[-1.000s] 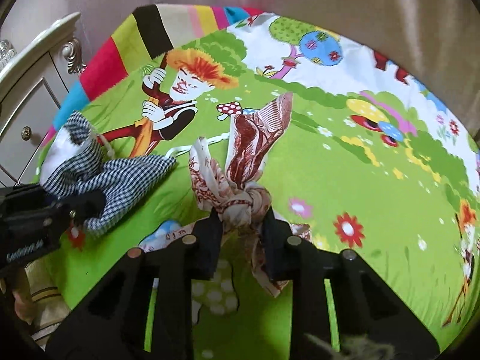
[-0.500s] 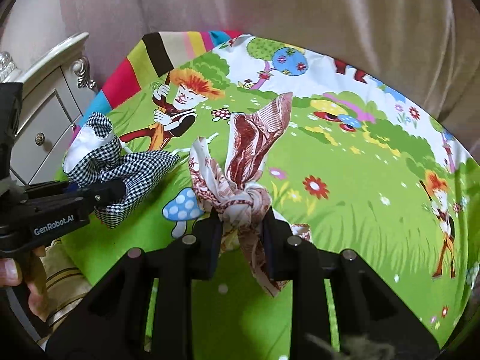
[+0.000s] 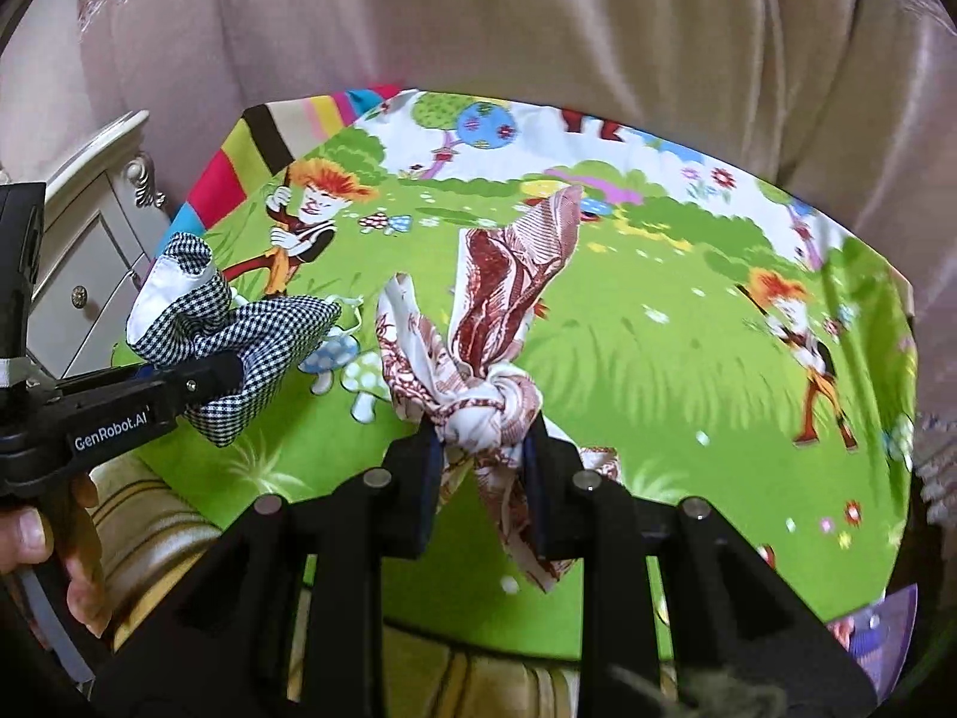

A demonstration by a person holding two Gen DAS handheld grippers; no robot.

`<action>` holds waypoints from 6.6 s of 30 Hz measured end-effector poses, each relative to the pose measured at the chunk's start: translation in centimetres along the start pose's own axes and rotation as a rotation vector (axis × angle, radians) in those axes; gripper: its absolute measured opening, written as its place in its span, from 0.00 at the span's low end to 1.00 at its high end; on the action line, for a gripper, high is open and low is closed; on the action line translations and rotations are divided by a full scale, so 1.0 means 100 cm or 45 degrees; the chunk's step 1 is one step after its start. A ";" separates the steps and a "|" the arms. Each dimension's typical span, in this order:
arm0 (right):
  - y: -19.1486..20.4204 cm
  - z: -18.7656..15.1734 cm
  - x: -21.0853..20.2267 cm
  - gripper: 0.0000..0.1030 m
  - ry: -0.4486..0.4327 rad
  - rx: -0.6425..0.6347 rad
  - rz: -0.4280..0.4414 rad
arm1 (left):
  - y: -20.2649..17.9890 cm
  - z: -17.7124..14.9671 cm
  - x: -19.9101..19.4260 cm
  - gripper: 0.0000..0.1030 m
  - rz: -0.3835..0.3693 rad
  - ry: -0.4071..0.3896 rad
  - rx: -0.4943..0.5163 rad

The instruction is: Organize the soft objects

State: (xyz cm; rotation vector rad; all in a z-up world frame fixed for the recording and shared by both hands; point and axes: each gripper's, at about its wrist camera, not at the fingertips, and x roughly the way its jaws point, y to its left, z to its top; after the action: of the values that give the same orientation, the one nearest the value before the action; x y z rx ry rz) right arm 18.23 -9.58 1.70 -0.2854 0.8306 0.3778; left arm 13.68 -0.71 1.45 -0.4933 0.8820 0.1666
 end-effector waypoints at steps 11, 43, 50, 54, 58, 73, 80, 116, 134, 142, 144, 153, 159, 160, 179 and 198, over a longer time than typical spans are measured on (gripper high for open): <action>-0.031 -0.034 -0.050 0.27 -0.021 0.116 -0.062 | -0.040 -0.027 -0.020 0.25 -0.090 0.006 0.084; -0.197 -0.166 -0.208 0.27 -0.032 0.575 -0.530 | -0.236 -0.098 -0.046 0.25 -0.528 0.197 0.538; -0.234 -0.200 -0.222 0.27 0.033 0.663 -0.669 | -0.283 -0.121 -0.042 0.25 -0.600 0.285 0.635; -0.247 -0.214 -0.225 0.27 0.065 0.696 -0.745 | -0.308 -0.133 -0.038 0.25 -0.620 0.319 0.691; -0.262 -0.224 -0.226 0.28 0.092 0.740 -0.799 | -0.328 -0.144 -0.028 0.25 -0.618 0.349 0.744; -0.303 -0.242 -0.212 0.30 0.131 0.789 -0.832 | -0.373 -0.172 0.008 0.26 -0.593 0.483 0.764; -0.308 -0.248 -0.208 0.57 0.162 0.805 -0.843 | -0.377 -0.180 0.017 0.56 -0.600 0.534 0.764; -0.251 -0.275 -0.248 0.70 0.208 0.846 -0.878 | -0.309 -0.215 -0.024 0.86 -0.637 0.559 0.671; -0.252 -0.275 -0.246 0.70 0.211 0.845 -0.875 | -0.308 -0.215 -0.024 0.86 -0.638 0.559 0.671; -0.252 -0.275 -0.247 0.70 0.210 0.847 -0.874 | -0.308 -0.215 -0.024 0.86 -0.638 0.560 0.671; -0.252 -0.275 -0.246 0.70 0.210 0.846 -0.874 | -0.308 -0.215 -0.024 0.86 -0.638 0.560 0.671; -0.252 -0.276 -0.247 0.70 0.212 0.847 -0.872 | -0.308 -0.215 -0.024 0.86 -0.639 0.560 0.671; -0.252 -0.276 -0.246 0.70 0.212 0.848 -0.872 | -0.308 -0.215 -0.024 0.86 -0.639 0.561 0.671; -0.252 -0.276 -0.246 0.70 0.212 0.848 -0.872 | -0.308 -0.215 -0.024 0.86 -0.639 0.561 0.671; -0.251 -0.276 -0.246 0.70 0.212 0.849 -0.869 | -0.309 -0.215 -0.023 0.86 -0.634 0.562 0.671; -0.251 -0.275 -0.246 0.70 0.211 0.853 -0.860 | -0.311 -0.216 -0.021 0.89 -0.644 0.569 0.658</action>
State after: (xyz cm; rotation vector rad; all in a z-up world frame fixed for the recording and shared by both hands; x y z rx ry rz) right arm -4.15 -48.05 5.13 0.0423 0.9217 -0.5609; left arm 7.81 -38.16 2.29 -0.2535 1.1565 -0.6437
